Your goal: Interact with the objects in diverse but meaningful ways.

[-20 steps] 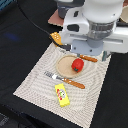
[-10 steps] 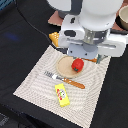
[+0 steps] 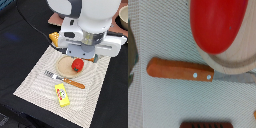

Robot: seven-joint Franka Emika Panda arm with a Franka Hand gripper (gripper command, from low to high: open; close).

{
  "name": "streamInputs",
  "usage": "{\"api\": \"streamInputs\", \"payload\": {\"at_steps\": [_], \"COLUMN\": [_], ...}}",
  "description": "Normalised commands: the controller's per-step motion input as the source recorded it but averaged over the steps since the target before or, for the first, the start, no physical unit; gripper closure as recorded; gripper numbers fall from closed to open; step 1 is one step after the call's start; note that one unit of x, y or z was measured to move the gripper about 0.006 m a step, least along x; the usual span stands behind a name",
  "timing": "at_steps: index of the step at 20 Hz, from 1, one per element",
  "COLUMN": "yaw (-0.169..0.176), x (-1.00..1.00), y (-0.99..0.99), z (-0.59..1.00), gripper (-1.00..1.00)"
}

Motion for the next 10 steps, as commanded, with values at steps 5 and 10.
{"api": "streamInputs", "payload": {"at_steps": [5,10], "yaw": [0.0,0.0], "x": [-0.43,-0.38], "y": [0.04,0.11], "z": [-0.39,-0.3], "gripper": [-1.0,-1.0]}}
